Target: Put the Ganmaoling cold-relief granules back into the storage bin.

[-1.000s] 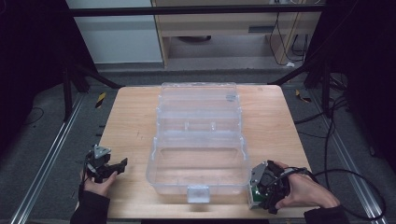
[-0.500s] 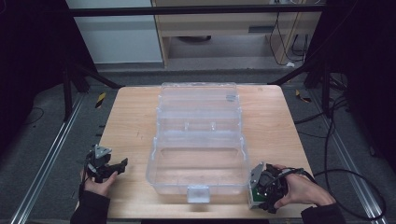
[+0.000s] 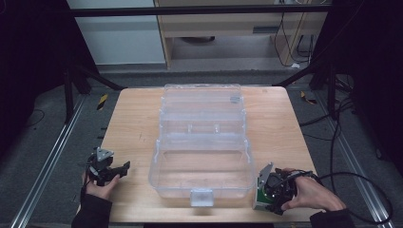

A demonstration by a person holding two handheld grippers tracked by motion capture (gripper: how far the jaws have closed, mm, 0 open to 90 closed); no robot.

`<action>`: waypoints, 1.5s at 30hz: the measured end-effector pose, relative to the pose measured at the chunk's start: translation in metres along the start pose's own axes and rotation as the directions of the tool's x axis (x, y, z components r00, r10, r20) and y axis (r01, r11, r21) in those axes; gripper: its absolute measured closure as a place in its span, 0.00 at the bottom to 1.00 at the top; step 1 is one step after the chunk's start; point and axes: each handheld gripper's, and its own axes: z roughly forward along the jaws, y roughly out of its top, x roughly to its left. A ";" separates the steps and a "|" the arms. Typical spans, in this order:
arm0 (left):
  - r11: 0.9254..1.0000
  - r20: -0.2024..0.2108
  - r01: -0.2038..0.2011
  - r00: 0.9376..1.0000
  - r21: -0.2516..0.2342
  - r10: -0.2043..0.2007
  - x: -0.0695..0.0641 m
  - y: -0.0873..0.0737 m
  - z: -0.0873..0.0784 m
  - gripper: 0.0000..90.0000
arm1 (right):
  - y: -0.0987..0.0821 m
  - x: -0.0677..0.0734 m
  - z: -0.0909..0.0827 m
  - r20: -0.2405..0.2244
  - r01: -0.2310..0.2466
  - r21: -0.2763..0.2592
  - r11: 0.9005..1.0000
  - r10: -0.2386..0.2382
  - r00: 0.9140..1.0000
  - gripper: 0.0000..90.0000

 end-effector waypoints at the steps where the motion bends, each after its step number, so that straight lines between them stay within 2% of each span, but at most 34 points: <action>1: 1.000 0.001 0.000 1.000 -0.002 0.000 0.000 0.000 0.000 0.30 | -0.001 -0.001 -0.001 0.001 0.000 0.000 1.000 0.000 1.000 0.18; 4: 1.000 0.000 -0.002 1.000 0.002 0.002 0.000 0.000 0.000 0.31 | -0.004 0.000 -0.006 0.003 -0.026 -0.008 1.000 0.026 1.000 0.18; 14: 1.000 0.003 -0.003 1.000 0.004 0.003 -0.001 0.000 0.000 0.31 | -0.009 -0.001 -0.029 0.026 -0.053 -0.041 0.998 0.054 0.998 0.18; 24: 1.000 0.005 -0.009 1.000 0.011 0.009 -0.002 0.001 0.002 0.31 | -0.006 -0.002 -0.064 0.056 -0.074 -0.070 0.995 0.078 0.995 0.18; 34: 1.000 0.005 -0.012 1.000 0.012 0.012 -0.004 0.001 0.002 0.32 | 0.009 0.001 -0.094 0.079 -0.048 -0.100 0.994 0.056 0.995 0.18; 38: 1.000 0.002 -0.002 1.000 -0.004 0.002 -0.004 0.001 0.000 0.36 | 0.017 0.001 -0.109 0.091 -0.046 -0.117 0.992 0.056 0.994 0.18; 45: 1.000 -0.004 0.007 1.000 -0.012 -0.007 -0.002 0.001 -0.002 0.41 | 0.030 -0.002 -0.122 0.123 -0.019 -0.143 0.990 0.037 0.992 0.18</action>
